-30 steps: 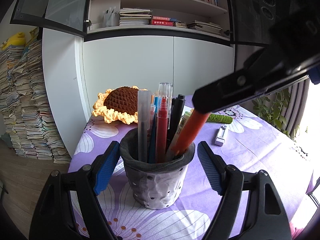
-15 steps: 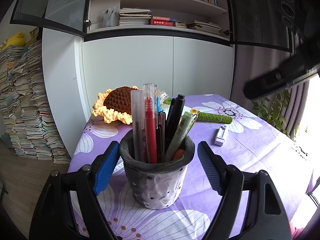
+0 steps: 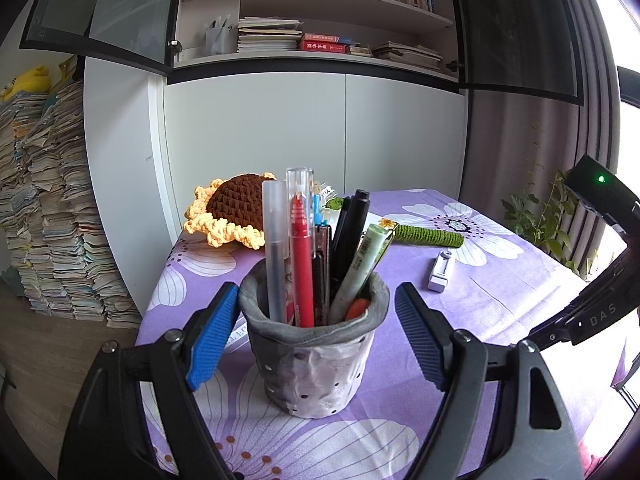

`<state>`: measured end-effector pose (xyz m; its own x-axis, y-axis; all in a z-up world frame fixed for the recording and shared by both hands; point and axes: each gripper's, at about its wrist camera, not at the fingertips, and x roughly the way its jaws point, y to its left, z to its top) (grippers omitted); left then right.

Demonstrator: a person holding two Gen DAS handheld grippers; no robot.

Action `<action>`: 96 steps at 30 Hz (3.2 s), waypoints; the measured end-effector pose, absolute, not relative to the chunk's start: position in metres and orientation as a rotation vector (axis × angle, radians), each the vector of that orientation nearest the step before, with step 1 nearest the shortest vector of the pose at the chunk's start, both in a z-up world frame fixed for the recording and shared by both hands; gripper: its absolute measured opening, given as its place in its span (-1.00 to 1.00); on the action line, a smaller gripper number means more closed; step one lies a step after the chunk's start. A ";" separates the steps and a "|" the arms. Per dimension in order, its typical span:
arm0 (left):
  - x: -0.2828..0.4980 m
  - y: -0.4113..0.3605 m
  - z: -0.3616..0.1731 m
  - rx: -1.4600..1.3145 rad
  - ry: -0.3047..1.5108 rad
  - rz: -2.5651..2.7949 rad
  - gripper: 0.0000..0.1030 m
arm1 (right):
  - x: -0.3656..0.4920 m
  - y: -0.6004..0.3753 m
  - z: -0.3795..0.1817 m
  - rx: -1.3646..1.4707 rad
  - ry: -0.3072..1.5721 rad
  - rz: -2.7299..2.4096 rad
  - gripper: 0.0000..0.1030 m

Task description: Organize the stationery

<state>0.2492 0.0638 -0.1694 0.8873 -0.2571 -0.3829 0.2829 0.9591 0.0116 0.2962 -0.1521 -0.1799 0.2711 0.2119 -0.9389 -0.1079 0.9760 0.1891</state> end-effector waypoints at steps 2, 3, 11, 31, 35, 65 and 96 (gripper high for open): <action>0.249 0.064 -0.169 0.068 0.388 -0.281 0.53 | 0.297 -0.150 -0.182 0.088 1.290 0.214 -0.67; 0.249 0.064 -0.169 0.068 0.389 -0.281 0.53 | 0.298 -0.149 -0.183 0.084 1.289 0.211 -0.66; 0.250 0.064 -0.169 0.067 0.388 -0.282 0.53 | 0.299 -0.149 -0.189 0.086 1.313 0.207 -0.27; 0.249 0.064 -0.169 0.067 0.389 -0.282 0.53 | 0.277 -0.124 -0.125 0.024 1.051 0.334 -0.68; 0.249 0.064 -0.169 0.068 0.388 -0.282 0.53 | 0.272 -0.119 -0.115 0.016 1.014 0.353 -0.68; 0.249 0.064 -0.168 0.067 0.389 -0.283 0.54 | 0.297 -0.044 -0.069 0.041 0.892 0.678 -0.68; 0.249 0.062 -0.170 0.068 0.389 -0.286 0.56 | 0.309 -0.042 -0.077 0.028 0.940 0.634 -0.68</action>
